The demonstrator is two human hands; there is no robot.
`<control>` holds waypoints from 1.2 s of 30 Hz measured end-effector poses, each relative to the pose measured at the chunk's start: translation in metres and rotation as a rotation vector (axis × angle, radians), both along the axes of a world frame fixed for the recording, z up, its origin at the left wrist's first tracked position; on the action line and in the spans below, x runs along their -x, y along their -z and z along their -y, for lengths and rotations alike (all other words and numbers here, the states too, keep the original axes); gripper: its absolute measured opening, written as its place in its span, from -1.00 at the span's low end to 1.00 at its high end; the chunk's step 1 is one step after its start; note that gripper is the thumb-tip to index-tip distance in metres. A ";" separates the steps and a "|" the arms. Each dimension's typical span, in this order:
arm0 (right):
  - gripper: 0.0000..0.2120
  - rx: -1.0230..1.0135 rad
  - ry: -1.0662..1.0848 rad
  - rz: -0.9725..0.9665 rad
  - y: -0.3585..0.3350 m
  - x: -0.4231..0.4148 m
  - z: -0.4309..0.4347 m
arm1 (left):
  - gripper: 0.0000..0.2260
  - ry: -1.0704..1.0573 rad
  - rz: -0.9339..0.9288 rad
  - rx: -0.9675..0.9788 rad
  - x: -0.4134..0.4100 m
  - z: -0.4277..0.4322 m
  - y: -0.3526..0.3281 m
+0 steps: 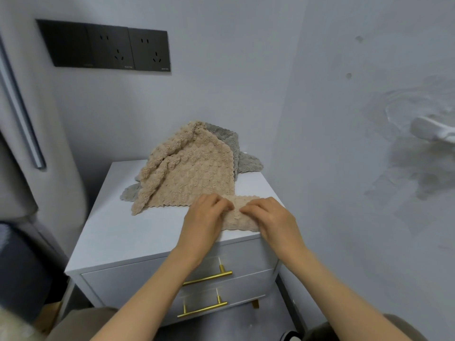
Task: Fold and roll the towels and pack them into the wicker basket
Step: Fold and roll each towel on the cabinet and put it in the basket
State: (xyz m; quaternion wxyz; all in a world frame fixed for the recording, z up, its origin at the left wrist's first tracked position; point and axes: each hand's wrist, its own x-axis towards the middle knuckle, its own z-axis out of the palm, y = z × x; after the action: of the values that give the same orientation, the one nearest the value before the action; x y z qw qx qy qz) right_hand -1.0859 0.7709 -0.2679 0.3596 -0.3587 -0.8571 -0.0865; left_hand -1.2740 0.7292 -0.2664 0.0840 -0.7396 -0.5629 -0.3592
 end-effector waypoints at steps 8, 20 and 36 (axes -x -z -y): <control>-0.54 0.015 -0.015 0.183 0.010 -0.004 0.011 | -0.70 0.068 -0.162 0.049 0.003 0.007 0.006; -0.57 0.472 0.004 0.092 -0.009 -0.017 0.005 | -0.65 0.036 0.146 0.273 0.018 0.007 -0.001; -0.62 0.821 0.127 0.049 -0.030 0.000 -0.020 | -0.62 -0.142 0.306 0.428 0.017 -0.010 -0.010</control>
State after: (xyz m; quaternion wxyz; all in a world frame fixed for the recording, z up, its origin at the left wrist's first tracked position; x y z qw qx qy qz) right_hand -1.0857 0.7909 -0.2376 0.1601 -0.5220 -0.8051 0.2318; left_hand -1.2910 0.7391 -0.2565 -0.1353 -0.6363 -0.6827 -0.3330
